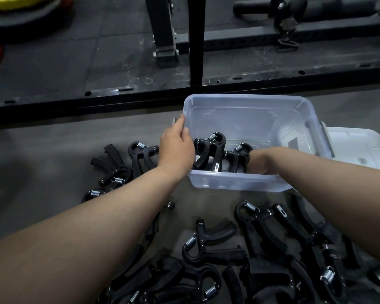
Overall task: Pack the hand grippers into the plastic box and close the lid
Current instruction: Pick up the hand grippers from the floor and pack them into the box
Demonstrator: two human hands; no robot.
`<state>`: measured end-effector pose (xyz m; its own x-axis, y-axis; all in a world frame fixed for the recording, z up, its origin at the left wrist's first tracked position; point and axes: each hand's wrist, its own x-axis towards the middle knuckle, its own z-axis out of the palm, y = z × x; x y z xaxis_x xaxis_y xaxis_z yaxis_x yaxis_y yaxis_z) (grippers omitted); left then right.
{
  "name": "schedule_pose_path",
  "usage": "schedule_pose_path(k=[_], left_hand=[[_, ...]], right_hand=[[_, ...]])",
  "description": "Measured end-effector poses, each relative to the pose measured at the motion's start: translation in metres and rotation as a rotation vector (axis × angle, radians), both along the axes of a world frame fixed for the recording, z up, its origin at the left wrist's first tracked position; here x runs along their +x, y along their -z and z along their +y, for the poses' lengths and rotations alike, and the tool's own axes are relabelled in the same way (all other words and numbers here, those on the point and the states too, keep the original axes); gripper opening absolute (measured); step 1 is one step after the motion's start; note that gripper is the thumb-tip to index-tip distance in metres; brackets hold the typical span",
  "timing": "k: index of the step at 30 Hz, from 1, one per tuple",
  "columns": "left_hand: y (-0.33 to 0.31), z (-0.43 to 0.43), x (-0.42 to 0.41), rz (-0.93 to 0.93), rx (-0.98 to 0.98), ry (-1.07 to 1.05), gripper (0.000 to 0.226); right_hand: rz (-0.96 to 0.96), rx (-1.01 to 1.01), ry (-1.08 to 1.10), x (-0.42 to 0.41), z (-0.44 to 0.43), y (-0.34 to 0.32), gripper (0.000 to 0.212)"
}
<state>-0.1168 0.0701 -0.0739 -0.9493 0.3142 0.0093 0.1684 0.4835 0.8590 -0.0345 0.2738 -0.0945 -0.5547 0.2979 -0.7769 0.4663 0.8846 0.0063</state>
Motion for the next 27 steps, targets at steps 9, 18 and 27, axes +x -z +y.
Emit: schedule_pose_path(k=[9,18,27], left_hand=[[-0.002,0.001,0.001,0.019,-0.018,0.025,0.046],[-0.008,0.003,0.003,-0.010,-0.058,-0.006,0.046],[-0.017,0.003,0.019,0.019,-0.107,-0.017,0.045]], right_hand=[[0.048,0.064,0.068,-0.002,-0.006,-0.002,0.025],[0.231,-0.228,0.401,0.005,0.014,-0.011,0.018],[0.181,-0.077,-0.002,0.024,-0.016,-0.049,0.027]])
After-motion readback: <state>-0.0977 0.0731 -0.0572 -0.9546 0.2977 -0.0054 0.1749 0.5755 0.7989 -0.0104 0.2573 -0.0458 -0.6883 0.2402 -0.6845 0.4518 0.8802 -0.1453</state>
